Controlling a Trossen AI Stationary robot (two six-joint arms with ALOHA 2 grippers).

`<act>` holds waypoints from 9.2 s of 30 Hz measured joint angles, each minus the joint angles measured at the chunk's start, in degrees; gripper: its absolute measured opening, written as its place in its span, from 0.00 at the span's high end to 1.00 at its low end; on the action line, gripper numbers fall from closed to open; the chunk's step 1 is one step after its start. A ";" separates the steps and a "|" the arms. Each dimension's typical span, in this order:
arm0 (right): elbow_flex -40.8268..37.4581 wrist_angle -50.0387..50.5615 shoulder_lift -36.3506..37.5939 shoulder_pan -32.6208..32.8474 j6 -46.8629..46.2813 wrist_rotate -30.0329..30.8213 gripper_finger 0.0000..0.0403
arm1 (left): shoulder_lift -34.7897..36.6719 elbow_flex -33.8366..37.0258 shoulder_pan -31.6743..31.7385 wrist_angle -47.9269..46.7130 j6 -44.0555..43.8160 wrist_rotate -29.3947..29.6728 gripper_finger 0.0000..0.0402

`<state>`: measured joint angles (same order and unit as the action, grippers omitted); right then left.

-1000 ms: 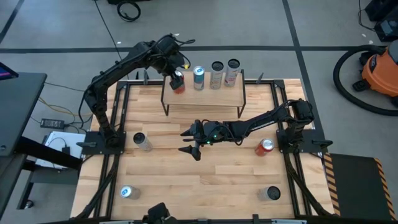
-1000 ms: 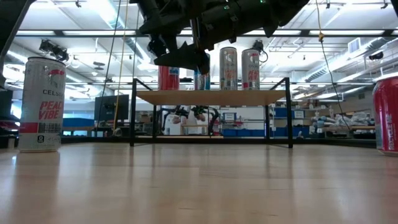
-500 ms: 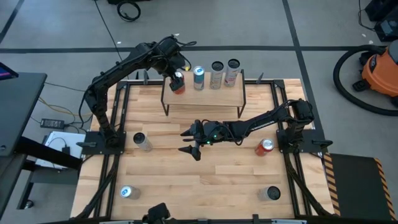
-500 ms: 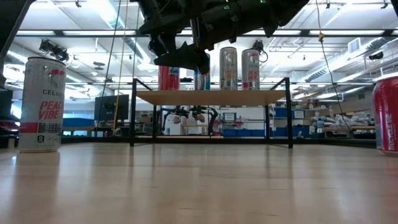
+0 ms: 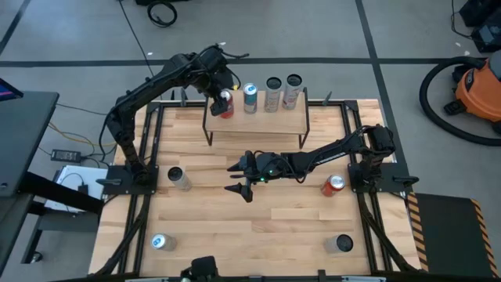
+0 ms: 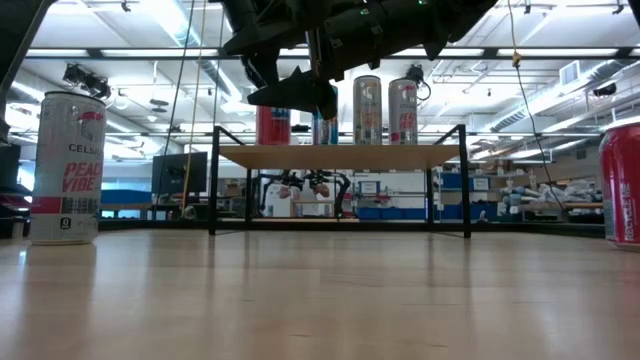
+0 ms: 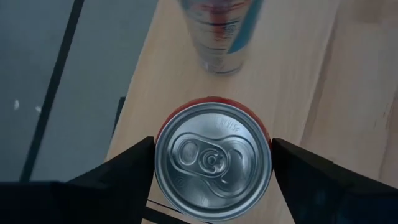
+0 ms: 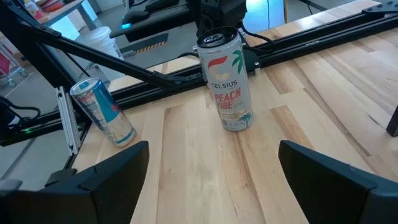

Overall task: Place canned beverage on shelf
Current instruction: Put the left red soda can on the shelf

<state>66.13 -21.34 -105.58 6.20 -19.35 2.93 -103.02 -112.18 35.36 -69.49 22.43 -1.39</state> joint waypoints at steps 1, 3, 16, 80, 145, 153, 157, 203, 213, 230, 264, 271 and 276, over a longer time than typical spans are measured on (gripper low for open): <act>0.00 0.00 0.00 -0.02 0.00 -0.01 0.09 | 0.00 0.00 0.00 0.00 1.80 -0.07 0.26; 0.00 0.00 0.00 0.00 0.00 -0.01 0.09 | 0.00 0.00 0.00 -0.02 5.18 -0.24 0.26; 0.00 0.00 0.00 -0.02 0.00 -0.01 0.09 | 0.02 -0.02 0.00 -0.13 22.00 -2.42 0.25; 0.09 -3.48 0.00 -0.02 0.02 -0.01 0.09 | -2.64 -3.74 4.39 -4.00 30.71 -11.87 0.25; 0.00 -7.72 0.04 -0.02 -0.04 0.01 0.09 | -1.84 -15.78 -6.41 -12.34 3.11 -12.69 0.11; 0.00 -2.30 0.04 0.20 3.50 -5.38 0.09 | -1.84 -15.78 -10.34 -16.12 0.20 -12.60 0.11; 0.00 -1.49 0.04 0.20 7.38 -13.06 0.09 | -0.98 -15.81 -11.55 -17.82 -1.26 -11.77 0.11; 0.00 28.73 17.73 1.70 -3.31 -18.62 0.09 | 10.32 -15.78 -16.88 -20.52 -12.78 -5.26 0.11; 0.00 33.67 17.73 3.52 -2.48 -18.42 0.09 | 10.63 -13.57 -16.83 -20.43 -13.08 -1.66 0.11; 2.19 63.38 24.63 2.86 -11.14 -4.81 0.09 | 23.57 16.79 -16.61 -20.54 -14.29 0.19 0.11; 2.27 83.94 35.39 12.50 -39.98 0.14 0.09 | 27.69 23.52 -16.62 -13.90 -15.10 0.11 0.11; 2.32 96.45 35.39 13.06 -49.43 -4.44 0.09 | 27.69 23.52 -16.63 -13.92 -13.81 0.09 0.11; 2.32 105.07 35.39 15.70 -53.74 -1.26 0.09 | 27.69 23.52 -16.62 -13.92 -13.81 0.09 0.11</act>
<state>68.45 83.73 -70.19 21.90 -73.09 1.67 -75.33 -88.66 18.73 -83.42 8.62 -1.30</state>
